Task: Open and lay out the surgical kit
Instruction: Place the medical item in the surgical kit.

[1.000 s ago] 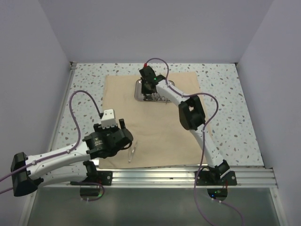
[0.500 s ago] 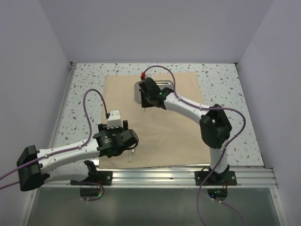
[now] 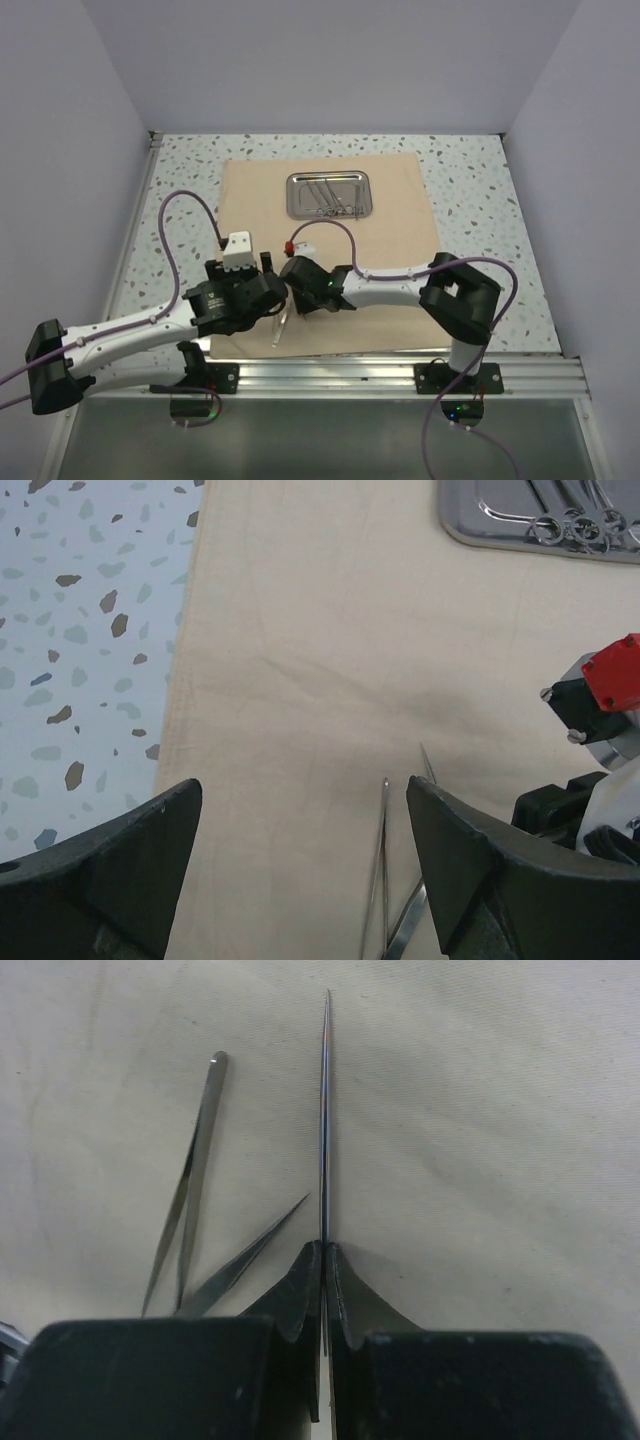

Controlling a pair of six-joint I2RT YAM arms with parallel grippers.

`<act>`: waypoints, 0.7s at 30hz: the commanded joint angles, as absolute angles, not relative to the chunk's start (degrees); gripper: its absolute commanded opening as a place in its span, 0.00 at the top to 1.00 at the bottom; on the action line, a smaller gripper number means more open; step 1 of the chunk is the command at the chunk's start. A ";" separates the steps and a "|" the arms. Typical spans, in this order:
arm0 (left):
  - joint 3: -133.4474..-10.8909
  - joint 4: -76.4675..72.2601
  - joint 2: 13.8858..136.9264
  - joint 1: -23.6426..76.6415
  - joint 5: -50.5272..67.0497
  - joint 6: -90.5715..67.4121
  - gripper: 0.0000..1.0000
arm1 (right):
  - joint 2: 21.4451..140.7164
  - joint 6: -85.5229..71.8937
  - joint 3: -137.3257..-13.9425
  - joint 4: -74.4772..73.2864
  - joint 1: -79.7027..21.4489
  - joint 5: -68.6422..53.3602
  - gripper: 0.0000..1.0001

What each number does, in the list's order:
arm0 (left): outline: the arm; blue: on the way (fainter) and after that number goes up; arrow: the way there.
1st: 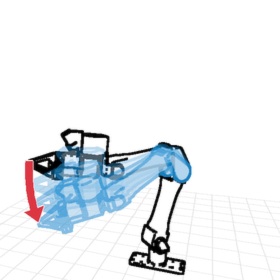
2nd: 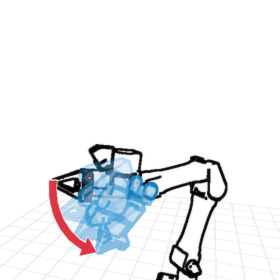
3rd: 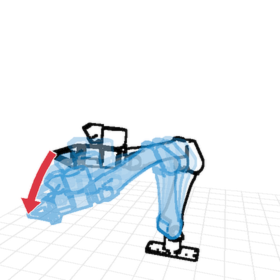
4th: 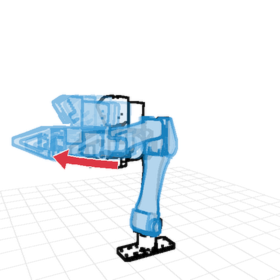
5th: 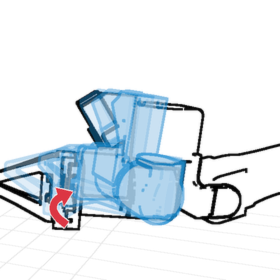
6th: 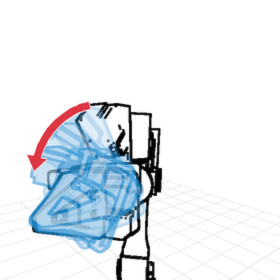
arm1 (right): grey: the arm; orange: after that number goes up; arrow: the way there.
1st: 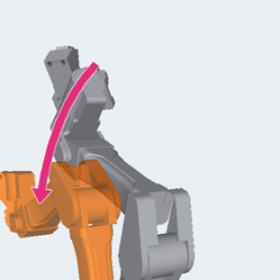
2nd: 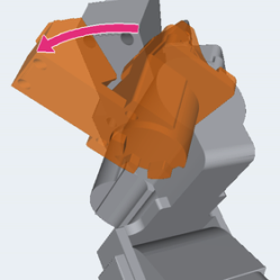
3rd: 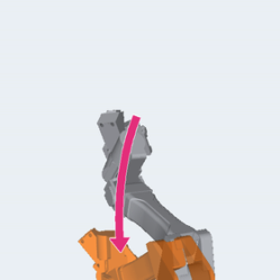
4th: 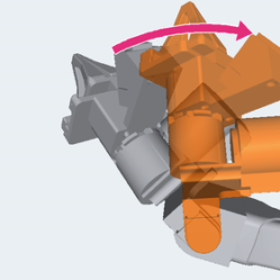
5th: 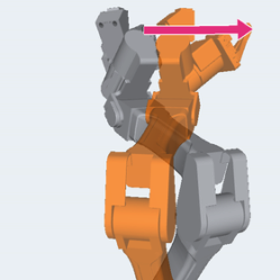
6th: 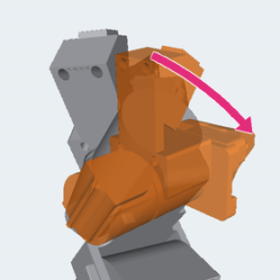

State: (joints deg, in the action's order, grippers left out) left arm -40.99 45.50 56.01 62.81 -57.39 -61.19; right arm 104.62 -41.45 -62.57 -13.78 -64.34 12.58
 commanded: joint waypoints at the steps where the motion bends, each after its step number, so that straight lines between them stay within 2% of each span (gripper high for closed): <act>1: -40.52 40.52 54.06 63.02 -58.89 -58.10 0.12 | 101.86 -46.05 -61.44 -6.77 -65.82 15.29 1.00; 12: -49.12 31.21 42.99 63.02 -57.04 -41.93 0.07 | 99.93 -50.71 -58.72 -6.24 -71.89 22.84 1.00; 17: -51.59 24.97 43.24 62.93 -59.41 -34.21 0.04 | 96.69 -53.08 -55.73 -5.10 -74.62 25.57 1.00; 21: -55.88 25.75 48.15 62.75 -61.43 -33.57 0.01 | 96.76 -53.35 -55.54 -4.75 -75.85 26.54 1.00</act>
State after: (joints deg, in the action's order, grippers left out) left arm -52.23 28.95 44.86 62.76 -58.26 -37.45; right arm 98.96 -51.11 -55.35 -7.64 -75.18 22.39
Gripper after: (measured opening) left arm 0.984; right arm 0.014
